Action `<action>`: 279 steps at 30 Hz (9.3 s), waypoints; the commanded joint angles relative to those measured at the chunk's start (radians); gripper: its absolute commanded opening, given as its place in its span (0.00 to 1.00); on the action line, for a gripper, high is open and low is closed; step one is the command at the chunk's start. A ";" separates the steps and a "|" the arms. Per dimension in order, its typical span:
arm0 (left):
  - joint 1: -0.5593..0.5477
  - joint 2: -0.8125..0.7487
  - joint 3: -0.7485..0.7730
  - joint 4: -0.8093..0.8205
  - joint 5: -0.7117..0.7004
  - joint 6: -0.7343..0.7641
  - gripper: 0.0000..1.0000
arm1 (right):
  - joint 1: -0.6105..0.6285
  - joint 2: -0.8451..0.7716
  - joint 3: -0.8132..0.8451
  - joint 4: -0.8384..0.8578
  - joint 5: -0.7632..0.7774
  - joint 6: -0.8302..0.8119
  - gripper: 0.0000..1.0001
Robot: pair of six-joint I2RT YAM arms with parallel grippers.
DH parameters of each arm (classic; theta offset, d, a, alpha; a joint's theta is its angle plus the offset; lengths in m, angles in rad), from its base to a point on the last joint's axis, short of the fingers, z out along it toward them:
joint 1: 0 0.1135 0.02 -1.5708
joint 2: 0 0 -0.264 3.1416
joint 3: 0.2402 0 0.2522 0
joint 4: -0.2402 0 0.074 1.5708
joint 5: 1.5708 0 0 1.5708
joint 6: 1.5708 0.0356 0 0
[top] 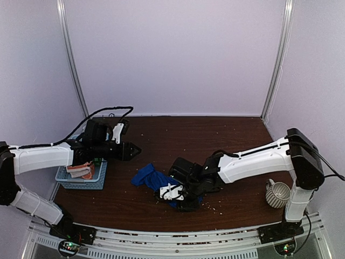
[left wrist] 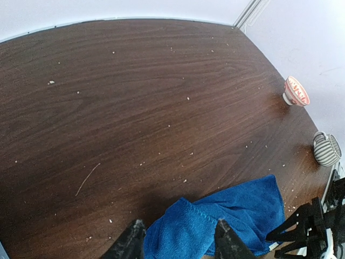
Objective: Roll the towels
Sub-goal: Place the towel at the center of the board, then pick up the towel from the center of the board, then adjust the towel at the center of the board.
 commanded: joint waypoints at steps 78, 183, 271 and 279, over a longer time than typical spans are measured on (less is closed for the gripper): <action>-0.483 0.988 0.874 0.040 0.003 0.109 0.43 | -0.881 -0.614 0.214 0.031 -0.045 0.116 0.00; -0.056 0.662 0.579 -0.511 -0.156 0.147 0.48 | -1.079 -0.314 -0.069 -0.175 -0.238 -0.042 0.00; 0.014 0.164 0.431 -0.461 -0.290 0.207 0.00 | -0.862 -0.471 0.059 -0.829 -0.422 -0.591 0.31; 0.016 0.447 0.541 -0.401 -0.213 0.160 0.40 | -0.912 -0.327 0.133 -0.343 -0.154 -0.069 0.42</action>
